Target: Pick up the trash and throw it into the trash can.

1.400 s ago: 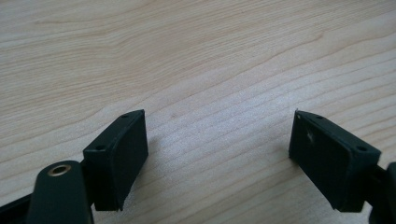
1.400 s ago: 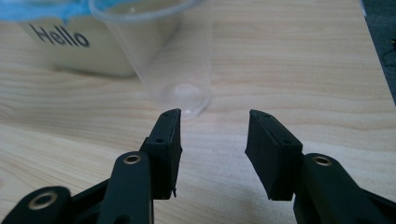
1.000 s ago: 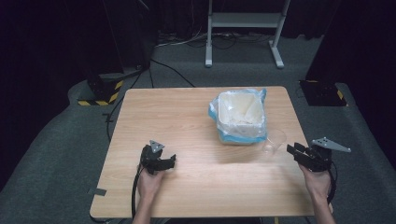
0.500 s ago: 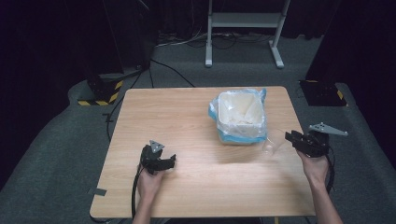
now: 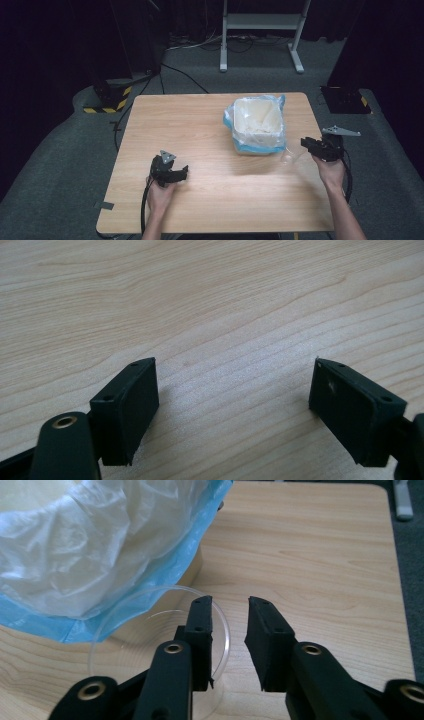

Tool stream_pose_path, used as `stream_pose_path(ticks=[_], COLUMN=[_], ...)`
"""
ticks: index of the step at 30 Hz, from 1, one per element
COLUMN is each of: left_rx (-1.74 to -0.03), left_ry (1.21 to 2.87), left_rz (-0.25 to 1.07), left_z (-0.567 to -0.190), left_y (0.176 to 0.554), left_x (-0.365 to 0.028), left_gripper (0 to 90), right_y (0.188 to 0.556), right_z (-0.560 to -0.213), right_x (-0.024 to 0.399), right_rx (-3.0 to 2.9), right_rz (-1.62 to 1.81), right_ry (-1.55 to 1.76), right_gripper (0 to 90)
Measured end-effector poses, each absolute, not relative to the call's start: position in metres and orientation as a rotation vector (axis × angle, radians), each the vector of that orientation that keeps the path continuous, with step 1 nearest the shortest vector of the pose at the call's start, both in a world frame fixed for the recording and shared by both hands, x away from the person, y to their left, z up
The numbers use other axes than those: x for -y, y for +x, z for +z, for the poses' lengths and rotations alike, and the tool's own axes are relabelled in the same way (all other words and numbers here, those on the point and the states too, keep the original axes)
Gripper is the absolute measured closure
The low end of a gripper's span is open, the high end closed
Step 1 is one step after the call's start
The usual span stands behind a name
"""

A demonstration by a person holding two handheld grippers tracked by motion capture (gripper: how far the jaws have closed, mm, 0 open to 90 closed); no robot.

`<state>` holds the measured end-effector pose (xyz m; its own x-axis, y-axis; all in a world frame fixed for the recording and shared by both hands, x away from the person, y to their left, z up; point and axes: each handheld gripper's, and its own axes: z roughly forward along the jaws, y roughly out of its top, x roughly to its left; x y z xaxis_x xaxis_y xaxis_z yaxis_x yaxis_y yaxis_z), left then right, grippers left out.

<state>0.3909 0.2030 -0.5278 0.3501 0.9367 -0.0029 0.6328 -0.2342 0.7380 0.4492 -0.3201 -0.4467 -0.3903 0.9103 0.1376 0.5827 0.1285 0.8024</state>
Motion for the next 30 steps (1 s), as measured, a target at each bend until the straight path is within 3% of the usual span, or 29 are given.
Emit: stream_pose_path(ticks=[4, 7, 30], left_rx=[-1.369, -1.369, -1.369], left_ry=[1.960, 1.960, 1.964], left_rz=[0.598, 0.598, 0.599], left_z=[-0.528, -0.528, -0.528], left_y=[0.391, 0.391, 0.391], left_x=[-0.203, -0.203, -0.203], left_gripper=[20.6, 20.6, 20.7], right_y=[0.453, 0.452, 0.421], right_z=[-0.450, -0.451, -0.406], right_x=[0.320, 0.318, 0.330], right_rx=[-2.053, -2.058, -2.056], right_rz=[1.141, 1.144, 1.167], right_ry=[1.454, 1.442, 1.316], right_gripper=[82.5, 83.8, 85.6])
